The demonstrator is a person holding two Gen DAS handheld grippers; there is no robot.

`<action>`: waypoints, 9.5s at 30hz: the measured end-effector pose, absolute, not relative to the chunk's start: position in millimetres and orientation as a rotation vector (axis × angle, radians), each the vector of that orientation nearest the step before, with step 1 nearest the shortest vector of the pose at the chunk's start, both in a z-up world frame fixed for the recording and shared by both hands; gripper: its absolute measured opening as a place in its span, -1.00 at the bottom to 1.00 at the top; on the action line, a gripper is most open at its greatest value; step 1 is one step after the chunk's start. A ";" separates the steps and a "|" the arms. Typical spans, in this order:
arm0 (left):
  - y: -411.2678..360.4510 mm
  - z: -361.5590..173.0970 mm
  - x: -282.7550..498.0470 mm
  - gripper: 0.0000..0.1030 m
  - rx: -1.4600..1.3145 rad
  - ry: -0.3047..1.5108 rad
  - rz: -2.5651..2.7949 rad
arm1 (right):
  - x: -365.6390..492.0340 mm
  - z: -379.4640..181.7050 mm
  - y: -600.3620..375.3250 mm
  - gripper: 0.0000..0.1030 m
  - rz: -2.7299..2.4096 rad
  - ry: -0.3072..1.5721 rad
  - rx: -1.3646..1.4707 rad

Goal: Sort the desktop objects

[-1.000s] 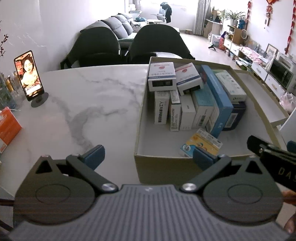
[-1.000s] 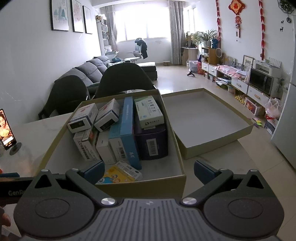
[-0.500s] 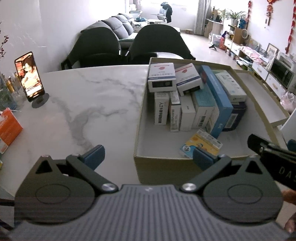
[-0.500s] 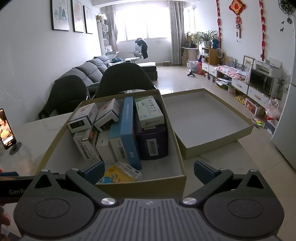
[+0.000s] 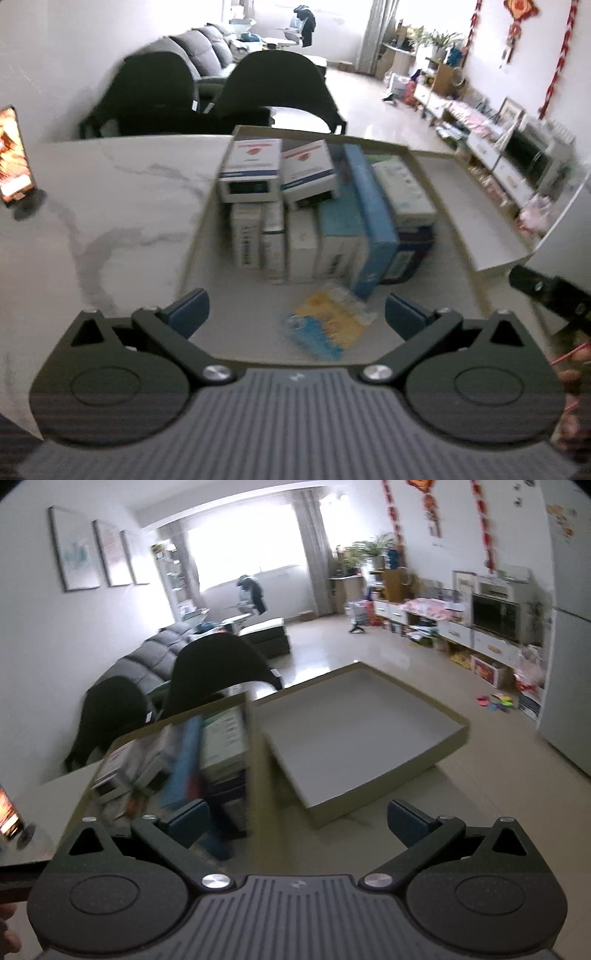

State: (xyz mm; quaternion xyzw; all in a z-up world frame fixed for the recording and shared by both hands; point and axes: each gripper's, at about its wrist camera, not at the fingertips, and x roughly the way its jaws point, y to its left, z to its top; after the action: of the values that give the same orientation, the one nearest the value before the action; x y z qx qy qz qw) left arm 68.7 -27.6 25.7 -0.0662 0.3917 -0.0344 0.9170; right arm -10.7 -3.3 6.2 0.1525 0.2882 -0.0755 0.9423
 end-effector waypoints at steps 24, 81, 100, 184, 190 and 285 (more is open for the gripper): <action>-53.3 21.2 126.7 1.00 -0.320 0.830 -0.176 | 77.1 -82.5 -185.9 0.84 -0.220 0.681 0.738; -51.8 17.0 73.2 1.00 -0.250 0.770 -0.399 | 31.1 -122.1 -236.4 -0.40 -0.271 0.555 1.116; -55.9 13.4 36.7 1.00 -0.221 0.770 -0.536 | -50.4 -78.4 -209.3 -0.40 -0.251 0.403 0.994; -100.2 85.9 19.6 0.59 -0.053 0.683 -0.800 | -183.1 29.9 0.2 0.35 0.237 0.264 0.047; -99.7 86.9 17.6 0.06 -0.046 0.675 -0.827 | -177.2 30.9 0.6 0.48 0.277 0.261 0.045; 100.2 -18.0 67.8 -0.06 -0.669 0.574 -0.620 | -29.4 -20.5 -51.1 0.63 0.413 0.621 0.745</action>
State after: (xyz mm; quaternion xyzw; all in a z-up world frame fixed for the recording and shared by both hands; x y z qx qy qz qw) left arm 67.8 100.2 -18.0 -0.3186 0.2733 -0.2952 0.8583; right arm -29.4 -51.1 -20.5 0.3554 0.2962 0.1971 0.8644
